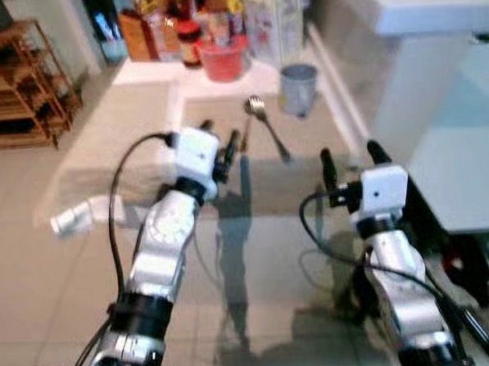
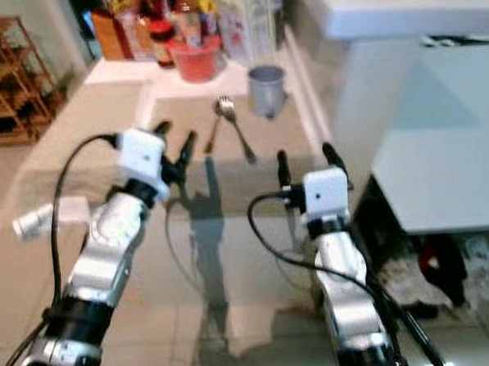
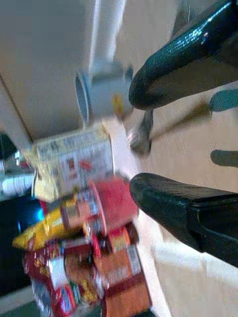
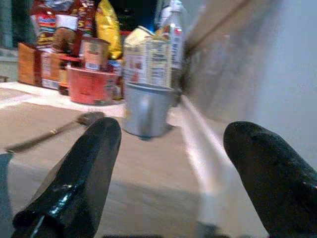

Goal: Setting the table

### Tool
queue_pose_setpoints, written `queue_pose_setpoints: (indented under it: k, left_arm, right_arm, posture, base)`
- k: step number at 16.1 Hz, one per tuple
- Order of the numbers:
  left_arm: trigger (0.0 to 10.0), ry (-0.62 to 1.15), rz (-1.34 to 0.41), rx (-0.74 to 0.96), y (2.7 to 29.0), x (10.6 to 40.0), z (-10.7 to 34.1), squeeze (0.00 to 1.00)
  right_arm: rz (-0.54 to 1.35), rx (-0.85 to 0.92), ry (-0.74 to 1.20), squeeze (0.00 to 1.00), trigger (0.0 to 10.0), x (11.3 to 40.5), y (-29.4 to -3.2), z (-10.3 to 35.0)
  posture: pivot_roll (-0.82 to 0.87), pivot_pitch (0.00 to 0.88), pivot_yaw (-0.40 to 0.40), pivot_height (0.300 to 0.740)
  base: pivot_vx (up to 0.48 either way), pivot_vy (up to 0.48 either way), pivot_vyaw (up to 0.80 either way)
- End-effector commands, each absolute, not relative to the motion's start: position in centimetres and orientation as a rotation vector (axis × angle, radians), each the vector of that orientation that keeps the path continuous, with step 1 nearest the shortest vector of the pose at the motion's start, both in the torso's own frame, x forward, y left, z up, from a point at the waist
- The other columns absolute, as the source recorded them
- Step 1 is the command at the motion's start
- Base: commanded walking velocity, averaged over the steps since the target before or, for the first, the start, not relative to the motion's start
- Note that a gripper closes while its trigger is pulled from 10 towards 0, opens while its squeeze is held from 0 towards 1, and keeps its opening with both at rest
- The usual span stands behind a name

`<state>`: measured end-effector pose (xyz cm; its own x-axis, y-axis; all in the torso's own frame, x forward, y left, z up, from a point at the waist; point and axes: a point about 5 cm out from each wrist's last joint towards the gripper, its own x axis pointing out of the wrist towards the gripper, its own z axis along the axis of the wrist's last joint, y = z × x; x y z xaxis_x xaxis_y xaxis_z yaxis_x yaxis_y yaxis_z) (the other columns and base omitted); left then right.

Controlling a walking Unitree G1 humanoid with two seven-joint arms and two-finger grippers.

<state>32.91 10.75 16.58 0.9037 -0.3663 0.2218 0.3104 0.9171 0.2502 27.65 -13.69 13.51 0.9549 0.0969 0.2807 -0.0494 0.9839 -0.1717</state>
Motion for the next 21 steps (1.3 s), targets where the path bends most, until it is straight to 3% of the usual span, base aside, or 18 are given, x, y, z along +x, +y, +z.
queue_pose_setpoints:
  k: [1, 7, 17, 21]
  left_arm:
    - [10.0, -0.267, -0.324, 0.256, 12.1, 33.1, 16.7, 0.00]
    - [10.0, -0.237, -0.344, 0.257, 11.6, 33.5, 16.5, 0.00]
    - [10.0, -0.227, -0.359, 0.267, 11.7, 33.7, 16.3, 0.00]
    - [10.0, -0.185, -0.293, 0.294, 12.6, 34.2, 15.9, 0.00]
  right_arm:
    - [0.114, -0.146, -0.319, 0.00, 10.0, 27.9, -12.4, 14.1]
    - [0.128, -0.146, -0.312, 0.00, 10.0, 27.9, -12.2, 13.8]
    - [0.130, -0.146, -0.277, 0.00, 10.0, 27.6, -12.1, 13.1]
    - [0.144, -0.143, -0.269, 0.00, 10.0, 27.5, -11.8, 13.0]
  posture:
    - [0.03, 0.000, 0.022, 0.740]
    - [0.03, 0.000, 0.026, 0.740]
    - [0.02, 0.000, 0.035, 0.731]
    - [0.02, 0.000, 0.033, 0.731]
  base:
    - [0.442, 0.000, 0.00]
    - [0.145, 0.000, 0.00]
    - [0.000, -0.462, -0.19]
    - [0.000, 0.000, 0.00]
